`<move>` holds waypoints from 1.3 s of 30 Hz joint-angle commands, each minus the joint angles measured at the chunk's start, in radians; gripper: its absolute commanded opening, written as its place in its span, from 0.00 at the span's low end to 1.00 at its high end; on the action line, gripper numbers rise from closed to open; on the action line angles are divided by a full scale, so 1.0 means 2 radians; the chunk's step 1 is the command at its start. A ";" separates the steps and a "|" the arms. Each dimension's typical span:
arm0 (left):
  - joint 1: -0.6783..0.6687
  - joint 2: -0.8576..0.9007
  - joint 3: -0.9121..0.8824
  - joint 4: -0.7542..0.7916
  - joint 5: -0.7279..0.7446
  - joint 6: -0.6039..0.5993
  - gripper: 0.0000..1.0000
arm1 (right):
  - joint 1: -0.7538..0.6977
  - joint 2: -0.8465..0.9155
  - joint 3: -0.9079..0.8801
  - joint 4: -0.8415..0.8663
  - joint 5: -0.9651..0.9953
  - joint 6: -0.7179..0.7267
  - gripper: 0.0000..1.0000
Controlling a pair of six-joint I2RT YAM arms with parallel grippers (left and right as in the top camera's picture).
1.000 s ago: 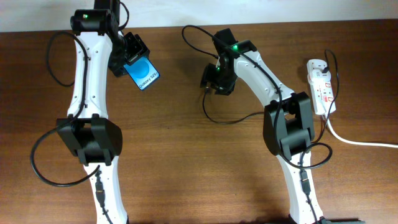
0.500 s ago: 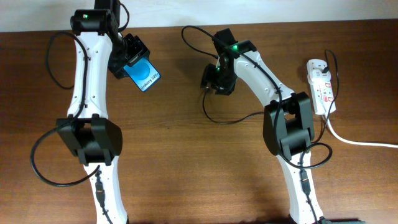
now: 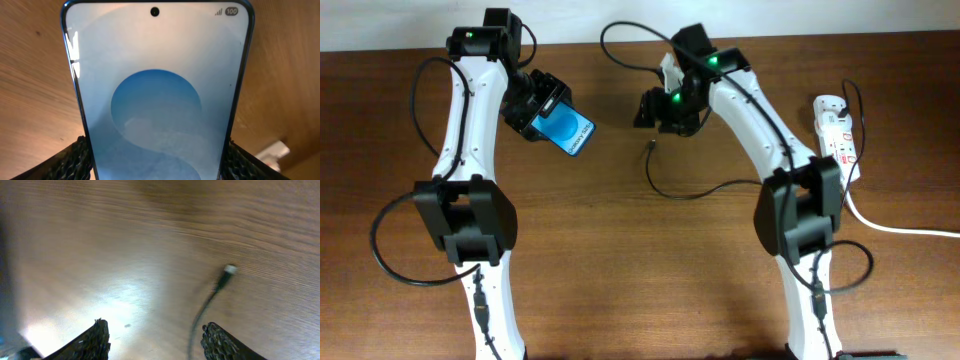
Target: Plug charger to phone and switch on socket
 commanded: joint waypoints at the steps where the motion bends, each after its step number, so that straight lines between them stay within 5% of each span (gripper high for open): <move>1: -0.002 -0.002 0.000 0.001 0.053 -0.038 0.00 | 0.012 -0.049 0.014 0.001 -0.045 -0.022 0.63; 19: -0.002 -0.002 0.000 0.010 0.212 -0.066 0.00 | 0.107 -0.091 0.014 0.028 0.134 0.041 0.61; 39: -0.002 -0.002 0.000 -0.020 0.293 -0.066 0.00 | 0.143 -0.080 0.014 0.069 0.212 0.116 0.26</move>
